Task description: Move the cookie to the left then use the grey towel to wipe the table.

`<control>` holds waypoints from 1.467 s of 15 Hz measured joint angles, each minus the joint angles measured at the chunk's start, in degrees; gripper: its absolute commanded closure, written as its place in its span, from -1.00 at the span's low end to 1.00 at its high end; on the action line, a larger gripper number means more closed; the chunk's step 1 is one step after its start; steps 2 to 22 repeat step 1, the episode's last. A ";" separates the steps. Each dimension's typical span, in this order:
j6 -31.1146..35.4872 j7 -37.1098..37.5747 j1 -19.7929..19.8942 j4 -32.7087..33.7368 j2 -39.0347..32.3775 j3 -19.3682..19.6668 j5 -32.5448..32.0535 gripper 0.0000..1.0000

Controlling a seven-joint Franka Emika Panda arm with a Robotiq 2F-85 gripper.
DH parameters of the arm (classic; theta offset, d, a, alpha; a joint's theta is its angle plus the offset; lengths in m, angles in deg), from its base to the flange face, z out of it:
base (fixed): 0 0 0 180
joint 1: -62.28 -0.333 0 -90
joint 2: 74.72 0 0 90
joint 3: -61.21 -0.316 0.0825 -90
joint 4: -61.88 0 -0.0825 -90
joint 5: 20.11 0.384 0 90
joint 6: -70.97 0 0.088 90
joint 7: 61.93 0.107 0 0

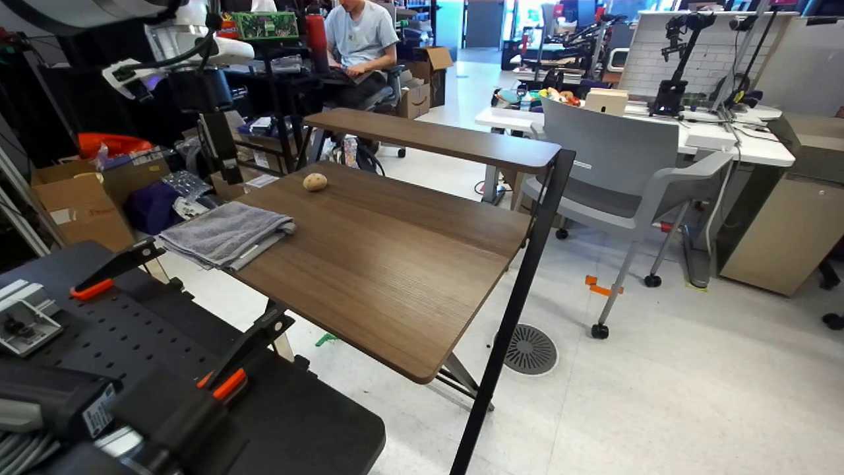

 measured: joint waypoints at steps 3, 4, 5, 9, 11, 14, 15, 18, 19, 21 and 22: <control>0.34 0.00 0.00 -0.22 -0.10 0.00 0.00 -1.00; 0.34 0.00 0.00 -0.22 -0.10 0.00 0.00 -1.00; 0.34 0.00 0.00 -0.22 -0.10 0.00 0.00 -1.00; 0.34 0.00 0.00 -0.22 -0.10 0.00 0.00 -1.00; 0.34 0.00 0.00 -0.22 -0.10 0.00 0.00 -1.00; 0.34 0.00 0.00 -0.22 -0.10 0.00 0.00 -1.00; 0.34 0.00 0.00 -0.22 -0.10 0.00 0.00 -1.00; 0.34 0.00 0.00 -0.22 -0.10 0.00 0.00 -1.00; 0.34 0.00 0.00 -0.22 -0.10 0.00 0.00 -1.00; 0.34 0.00 0.00 -0.22 -0.10 0.00 0.00 -1.00; 0.34 0.00 0.00 -0.22 -0.10 0.00 0.00 -1.00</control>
